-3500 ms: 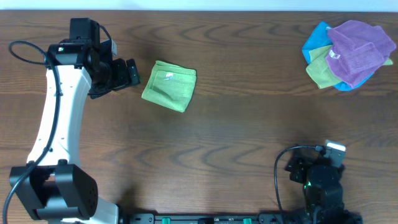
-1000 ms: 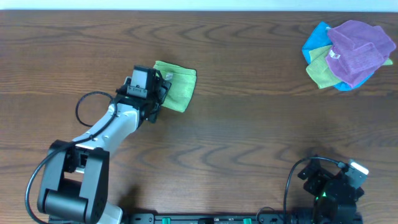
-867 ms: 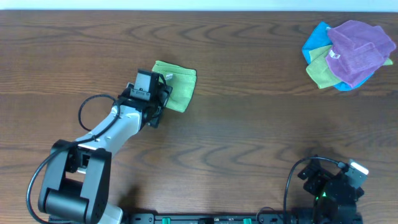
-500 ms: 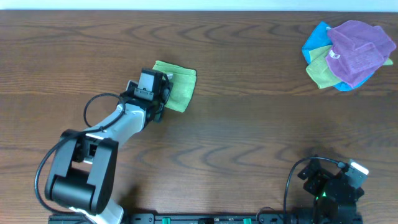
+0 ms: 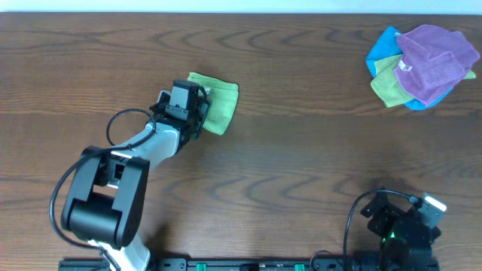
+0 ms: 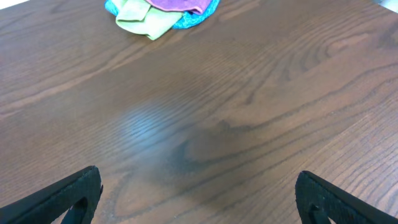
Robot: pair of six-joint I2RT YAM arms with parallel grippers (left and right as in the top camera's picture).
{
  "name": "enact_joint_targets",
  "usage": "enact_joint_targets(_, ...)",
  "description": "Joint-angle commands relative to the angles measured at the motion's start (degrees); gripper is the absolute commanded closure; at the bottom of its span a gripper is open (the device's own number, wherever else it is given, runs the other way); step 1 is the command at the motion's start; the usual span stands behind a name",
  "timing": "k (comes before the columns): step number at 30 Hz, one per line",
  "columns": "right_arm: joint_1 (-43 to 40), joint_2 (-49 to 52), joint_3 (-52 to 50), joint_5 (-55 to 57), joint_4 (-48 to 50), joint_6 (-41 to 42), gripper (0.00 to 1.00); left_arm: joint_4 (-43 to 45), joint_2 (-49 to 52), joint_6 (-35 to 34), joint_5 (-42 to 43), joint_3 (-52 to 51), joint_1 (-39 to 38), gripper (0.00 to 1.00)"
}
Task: Fold the cloth
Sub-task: 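Lift and carry the green cloth toward the far left with the left gripper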
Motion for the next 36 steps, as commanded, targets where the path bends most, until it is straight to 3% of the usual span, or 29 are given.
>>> enact_joint_targets(1, -0.5, -0.5, -0.3, 0.4, -0.1, 0.7, 0.01, -1.2, 2.0, 1.9, 0.0, -1.3, -0.1, 0.94)
enact_joint_targets(8, -0.5, -0.5, -0.3, 0.4, -0.1, 0.7, 0.01, -1.1, 2.0, 2.5, -1.7, -1.3, 0.0, 0.94)
enact_joint_targets(15, -0.5, -0.5, -0.3, 0.4, -0.1, 0.7, 0.01, 11.5, -0.1, 7.5, 7.8, -1.2, 2.0, 0.94)
enact_joint_targets(25, -0.5, -0.5, -0.3, 0.4, -0.1, 0.7, 0.01, 11.8, -7.9, 9.1, 11.1, -1.2, 11.4, 0.94)
enact_joint_targets(32, -0.5, -0.5, -0.3, 0.4, -0.1, 0.7, 0.01, 17.9, -8.6, 9.2, 6.3, -0.7, 14.2, 0.94)
enact_joint_targets(36, -0.5, -0.5, -0.3, 0.4, -0.1, 0.7, 0.01, 26.1, -8.6, 14.7, 5.1, 0.1, 15.7, 0.94)
